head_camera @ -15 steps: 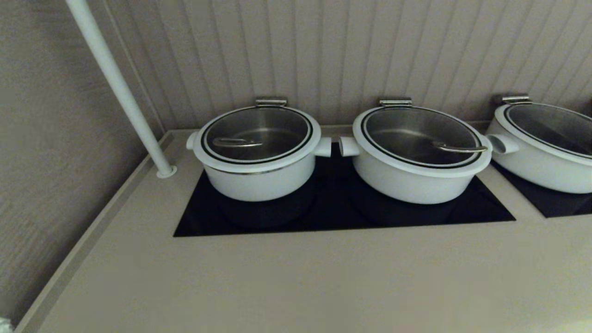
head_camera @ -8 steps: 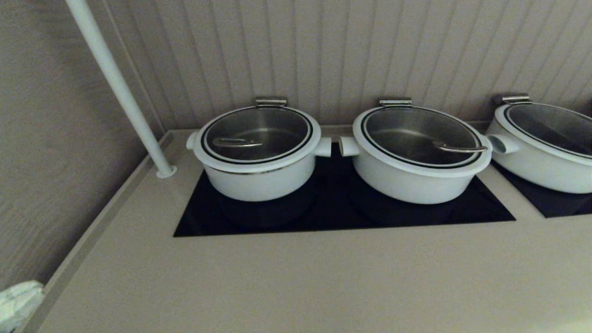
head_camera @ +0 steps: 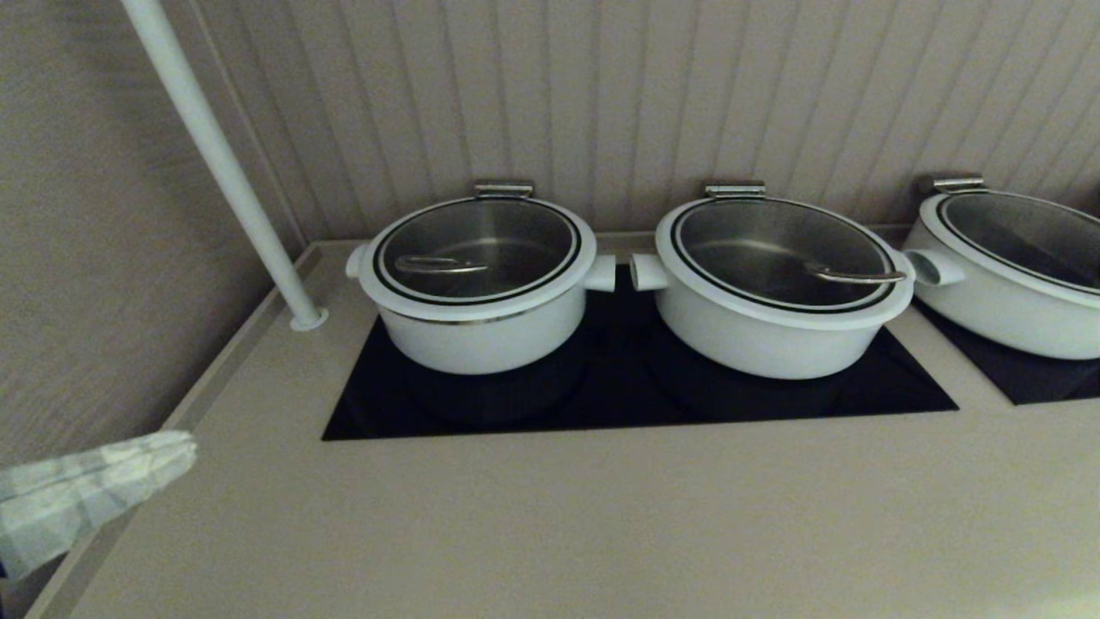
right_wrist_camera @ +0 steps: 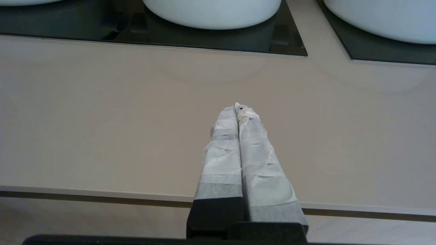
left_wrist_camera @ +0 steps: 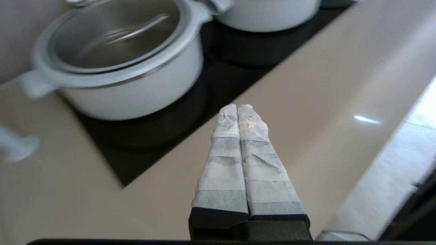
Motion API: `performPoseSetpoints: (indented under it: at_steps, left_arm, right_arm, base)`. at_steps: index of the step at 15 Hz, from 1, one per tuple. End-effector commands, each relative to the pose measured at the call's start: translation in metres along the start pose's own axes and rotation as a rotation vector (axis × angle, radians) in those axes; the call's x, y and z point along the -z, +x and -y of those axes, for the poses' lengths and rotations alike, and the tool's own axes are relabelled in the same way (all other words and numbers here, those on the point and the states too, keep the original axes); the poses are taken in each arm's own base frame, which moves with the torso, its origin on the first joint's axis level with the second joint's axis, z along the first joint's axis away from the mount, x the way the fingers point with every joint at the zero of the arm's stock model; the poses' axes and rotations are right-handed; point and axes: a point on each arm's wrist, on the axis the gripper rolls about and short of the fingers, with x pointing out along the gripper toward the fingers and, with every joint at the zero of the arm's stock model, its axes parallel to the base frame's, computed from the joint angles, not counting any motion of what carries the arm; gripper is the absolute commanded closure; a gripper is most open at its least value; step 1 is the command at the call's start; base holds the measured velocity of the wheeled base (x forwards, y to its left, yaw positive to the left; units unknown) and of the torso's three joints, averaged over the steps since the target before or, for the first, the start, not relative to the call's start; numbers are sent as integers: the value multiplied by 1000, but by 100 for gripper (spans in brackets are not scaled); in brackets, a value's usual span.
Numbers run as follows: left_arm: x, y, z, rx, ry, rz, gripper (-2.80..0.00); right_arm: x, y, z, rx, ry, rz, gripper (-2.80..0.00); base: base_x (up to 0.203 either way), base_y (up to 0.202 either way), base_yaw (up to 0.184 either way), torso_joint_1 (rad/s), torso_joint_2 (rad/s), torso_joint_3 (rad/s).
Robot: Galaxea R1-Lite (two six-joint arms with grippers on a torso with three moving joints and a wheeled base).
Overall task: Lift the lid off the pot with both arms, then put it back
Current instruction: Open the food pot lid a small opening with the left arm
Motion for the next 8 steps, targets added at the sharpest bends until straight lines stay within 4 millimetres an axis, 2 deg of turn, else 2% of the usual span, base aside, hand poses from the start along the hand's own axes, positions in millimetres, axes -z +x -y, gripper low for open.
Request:
performPoseSetpoints:
  at_steps: [1,4,8]
  left_arm:
    - [-4,19,-5,74,-20,-37,0]
    - [-6,36,-6,156,-27,-66,0]
    - [2,58,-12,179,-57,-140,0]
  right_arm:
    - [0,0,0,-1,-1,-1,0]
    - [0,0,0,-1,-1,-1,0]
    - [0,0,0,-1,-1,-1,0]
  base:
    - [0,0,0,0,0,0]
    - [0,0,0,0,0,0]
    - [0,0,0,0,0,0]
